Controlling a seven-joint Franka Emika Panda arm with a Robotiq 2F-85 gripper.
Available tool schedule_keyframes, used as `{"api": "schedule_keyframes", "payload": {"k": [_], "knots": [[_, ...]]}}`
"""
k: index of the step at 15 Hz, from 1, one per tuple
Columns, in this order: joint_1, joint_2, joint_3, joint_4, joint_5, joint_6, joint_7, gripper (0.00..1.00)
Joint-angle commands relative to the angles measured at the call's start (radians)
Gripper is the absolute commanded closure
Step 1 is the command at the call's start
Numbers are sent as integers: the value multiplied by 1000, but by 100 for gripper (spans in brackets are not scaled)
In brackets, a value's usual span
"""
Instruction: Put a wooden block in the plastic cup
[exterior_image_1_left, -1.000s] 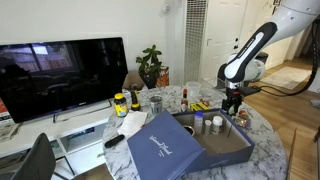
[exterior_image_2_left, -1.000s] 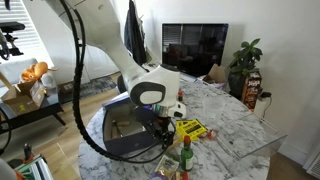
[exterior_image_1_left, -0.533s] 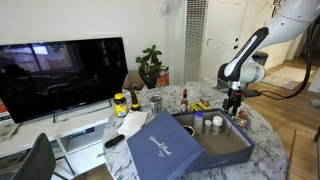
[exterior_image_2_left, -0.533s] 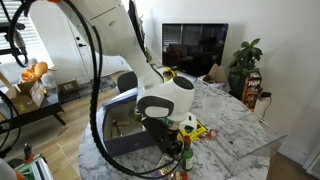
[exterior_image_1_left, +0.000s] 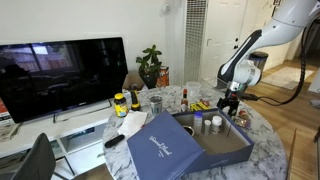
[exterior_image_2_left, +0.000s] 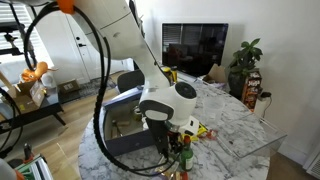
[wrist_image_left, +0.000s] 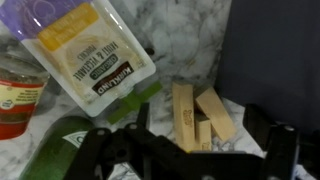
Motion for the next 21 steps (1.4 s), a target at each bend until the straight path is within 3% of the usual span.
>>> {"api": "schedule_keyframes", "payload": {"k": [1,3,8,10,14,17,21], "knots": [[5,40,9,22,68,65,32,25],[38,67,-14,31,35,100,69,17],[60,117,-9,39,-17,165,143,24],[54,120,-1,40,-36,179,160,48],[53,129,-3,45,-66,176,201,81],[42,111,5,33,-79,177,217,99],[11,36,42,-18,-70,158,184,99]]}}
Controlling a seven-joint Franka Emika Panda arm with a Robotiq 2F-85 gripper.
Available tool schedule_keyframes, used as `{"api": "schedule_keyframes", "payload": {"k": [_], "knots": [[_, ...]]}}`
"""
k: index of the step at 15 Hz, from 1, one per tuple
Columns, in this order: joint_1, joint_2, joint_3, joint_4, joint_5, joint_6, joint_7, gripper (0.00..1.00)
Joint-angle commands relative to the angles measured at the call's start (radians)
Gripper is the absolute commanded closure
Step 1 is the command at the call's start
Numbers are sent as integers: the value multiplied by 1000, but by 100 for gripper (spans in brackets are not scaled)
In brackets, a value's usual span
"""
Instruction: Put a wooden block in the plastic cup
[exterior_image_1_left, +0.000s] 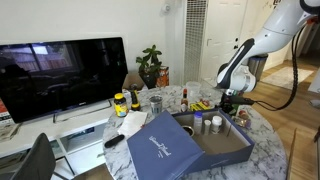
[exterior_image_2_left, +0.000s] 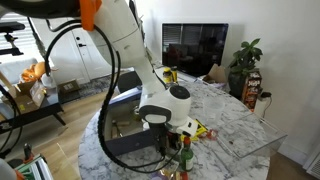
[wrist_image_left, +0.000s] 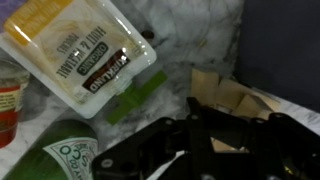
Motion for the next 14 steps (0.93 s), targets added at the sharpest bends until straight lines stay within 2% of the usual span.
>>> {"api": "schedule_keyframes", "payload": {"k": [1,4,7,8,9,10,14], "knots": [[-52,-78,58,-66,2,5,-28,99],[-81,-144,95,-105,25,4,-74,99],[-85,-190,102,-128,36,5,-94,99],[-63,-197,79,-134,13,8,-67,99],[-47,-200,62,-139,-4,13,-44,93],[-19,-197,30,-139,-28,0,-20,72],[-16,-142,22,-114,-38,30,-27,43]]}}
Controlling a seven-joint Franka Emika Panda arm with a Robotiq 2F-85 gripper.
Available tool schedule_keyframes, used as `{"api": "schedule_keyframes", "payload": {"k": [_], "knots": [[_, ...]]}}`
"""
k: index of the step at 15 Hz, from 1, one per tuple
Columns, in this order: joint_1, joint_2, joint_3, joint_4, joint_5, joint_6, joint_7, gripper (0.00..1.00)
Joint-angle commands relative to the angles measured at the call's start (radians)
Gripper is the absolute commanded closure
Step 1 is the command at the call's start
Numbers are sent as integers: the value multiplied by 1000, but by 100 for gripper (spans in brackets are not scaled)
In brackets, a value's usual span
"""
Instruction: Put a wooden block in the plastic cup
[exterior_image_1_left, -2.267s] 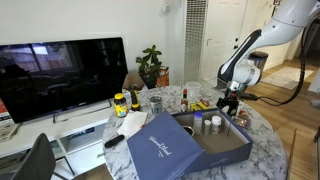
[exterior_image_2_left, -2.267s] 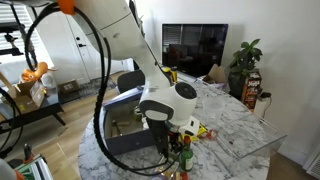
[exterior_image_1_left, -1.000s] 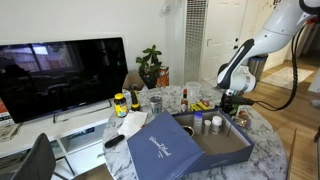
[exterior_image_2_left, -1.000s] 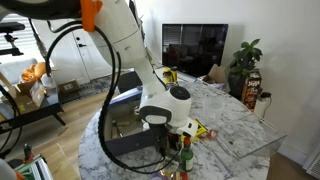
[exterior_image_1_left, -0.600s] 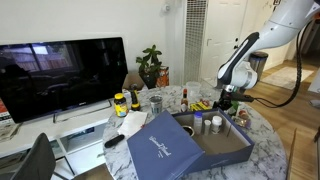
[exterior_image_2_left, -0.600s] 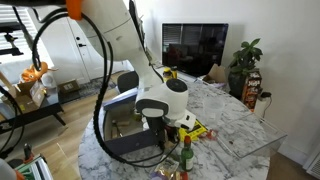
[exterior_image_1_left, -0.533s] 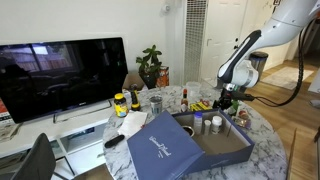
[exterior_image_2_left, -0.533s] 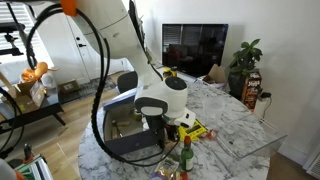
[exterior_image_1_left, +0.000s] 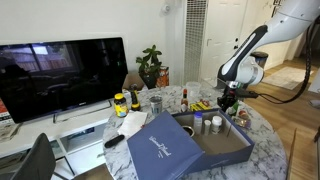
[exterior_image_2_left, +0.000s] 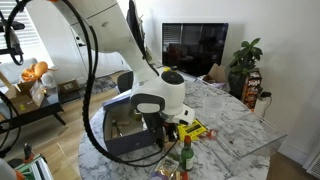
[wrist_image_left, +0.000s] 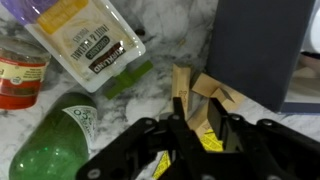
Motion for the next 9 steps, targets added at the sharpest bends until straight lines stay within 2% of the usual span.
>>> {"api": "schedule_keyframes", "payload": {"k": [1,5,6,7,9], "knots": [[8,45,-8,12,-2,42,1,36],[8,94,2,45,2,71,0,5],[11,106,-1,52,-1,73,5,2],[10,124,-1,67,-1,75,5,3],[10,155,-2,92,1,81,8,13]]}}
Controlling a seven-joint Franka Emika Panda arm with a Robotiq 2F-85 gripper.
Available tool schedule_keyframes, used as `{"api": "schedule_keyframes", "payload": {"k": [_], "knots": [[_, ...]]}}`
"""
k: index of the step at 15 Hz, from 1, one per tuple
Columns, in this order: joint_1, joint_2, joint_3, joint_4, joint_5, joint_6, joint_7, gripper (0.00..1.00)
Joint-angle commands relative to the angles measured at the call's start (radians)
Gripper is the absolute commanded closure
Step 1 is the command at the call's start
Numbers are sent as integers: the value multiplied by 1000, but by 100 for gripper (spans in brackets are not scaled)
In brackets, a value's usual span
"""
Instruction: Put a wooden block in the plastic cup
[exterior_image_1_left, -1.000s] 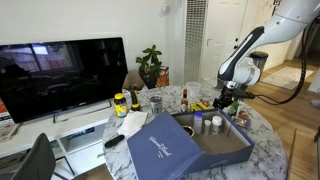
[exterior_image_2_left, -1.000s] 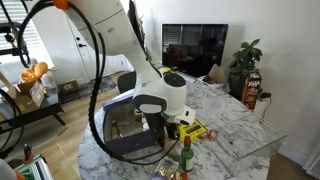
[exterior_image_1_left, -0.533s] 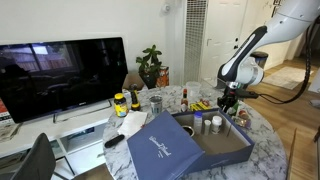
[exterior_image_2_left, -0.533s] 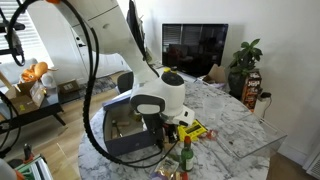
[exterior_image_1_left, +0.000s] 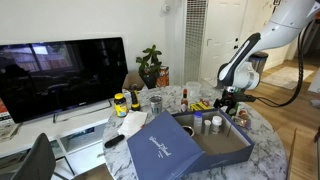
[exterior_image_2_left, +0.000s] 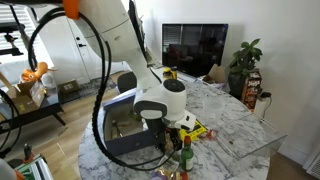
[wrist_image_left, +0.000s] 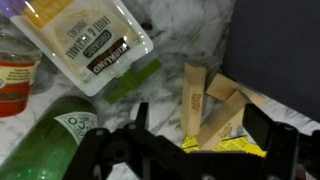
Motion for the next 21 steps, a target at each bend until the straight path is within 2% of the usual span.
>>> {"api": "schedule_keyframes", "payload": {"k": [1,4,6,7,10,11,12,13,14,15,16,17,18,20,21], "knots": [[7,73,-4,55,1,27,11,29],[-17,109,14,85,-34,38,43,52],[-14,125,14,98,-48,42,54,60],[-12,130,13,102,-58,43,63,74],[-21,84,31,65,-71,46,67,98],[-39,49,52,38,-60,60,51,100],[-64,-1,82,-1,-44,89,27,97],[-90,-60,126,-45,20,164,-52,96],[-124,-112,172,-75,37,197,-85,96],[-116,-160,176,-105,21,231,-105,96],[-155,-198,228,-118,40,271,-140,96],[-228,-205,319,-109,83,324,-183,96],[-126,-122,205,-44,33,271,-105,82],[-186,-187,283,-71,65,299,-145,82],[-197,-200,295,-79,67,299,-151,96]]}}
